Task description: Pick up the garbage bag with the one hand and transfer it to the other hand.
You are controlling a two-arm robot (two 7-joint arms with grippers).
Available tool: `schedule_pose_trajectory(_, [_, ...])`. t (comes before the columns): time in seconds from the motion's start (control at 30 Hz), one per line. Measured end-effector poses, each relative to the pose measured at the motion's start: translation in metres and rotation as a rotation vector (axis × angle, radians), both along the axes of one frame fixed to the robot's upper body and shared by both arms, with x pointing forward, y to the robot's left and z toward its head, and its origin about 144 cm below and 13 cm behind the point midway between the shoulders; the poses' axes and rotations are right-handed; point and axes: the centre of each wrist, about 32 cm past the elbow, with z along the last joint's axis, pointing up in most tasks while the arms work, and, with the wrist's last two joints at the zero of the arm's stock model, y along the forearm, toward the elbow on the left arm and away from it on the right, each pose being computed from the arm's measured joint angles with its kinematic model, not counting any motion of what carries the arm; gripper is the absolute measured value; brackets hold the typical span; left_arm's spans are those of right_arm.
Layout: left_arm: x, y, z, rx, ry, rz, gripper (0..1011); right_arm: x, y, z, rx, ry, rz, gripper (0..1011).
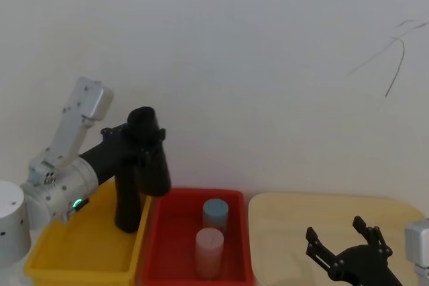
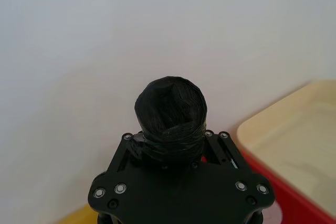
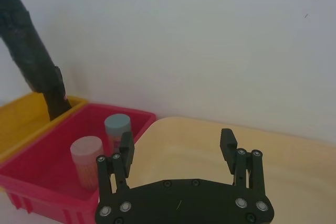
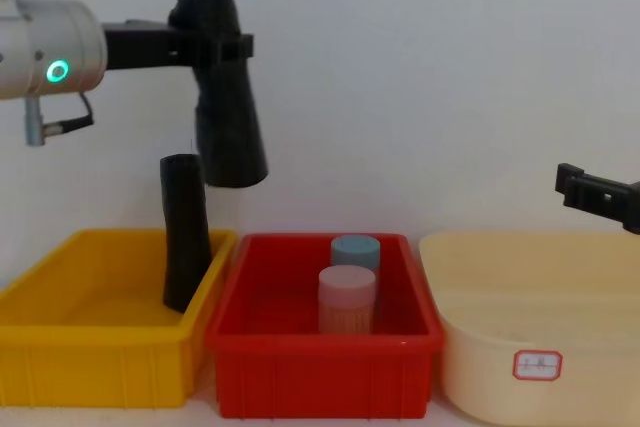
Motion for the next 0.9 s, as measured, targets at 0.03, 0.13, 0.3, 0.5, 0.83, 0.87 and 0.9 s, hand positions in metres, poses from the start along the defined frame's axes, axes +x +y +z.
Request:
schedule_pose_trajectory(0.03, [0.001,-0.001,0.002,-0.002,-0.003,-0.008,393,0.0,0.0,0.0,0.0,0.0,0.0,1000])
schedule_pose_trajectory(0.13, [0.003,-0.005,0.006,-0.008,-0.006,-0.041,392,0.0,0.0,0.0,0.0,0.0,0.0,1000])
schedule_pose_trajectory(0.3, [0.006,-0.013,0.012,-0.012,-0.011,-0.1,393,0.0,0.0,0.0,0.0,0.0,0.0,1000])
schedule_pose_trajectory(0.5, [0.009,-0.022,0.017,-0.011,-0.01,-0.159,393,0.0,0.0,0.0,0.0,0.0,0.0,1000])
schedule_pose_trajectory(0.83, [0.014,-0.035,0.022,-0.006,0.0,-0.224,392,0.0,0.0,0.0,0.0,0.0,0.0,1000])
schedule_pose_trajectory(0.87, [0.015,-0.036,0.023,-0.006,0.001,-0.228,392,0.0,0.0,0.0,0.0,0.0,0.0,1000])
schedule_pose_trajectory(0.9, [0.015,-0.037,0.023,-0.006,0.0,-0.231,393,0.0,0.0,0.0,0.0,0.0,0.0,1000])
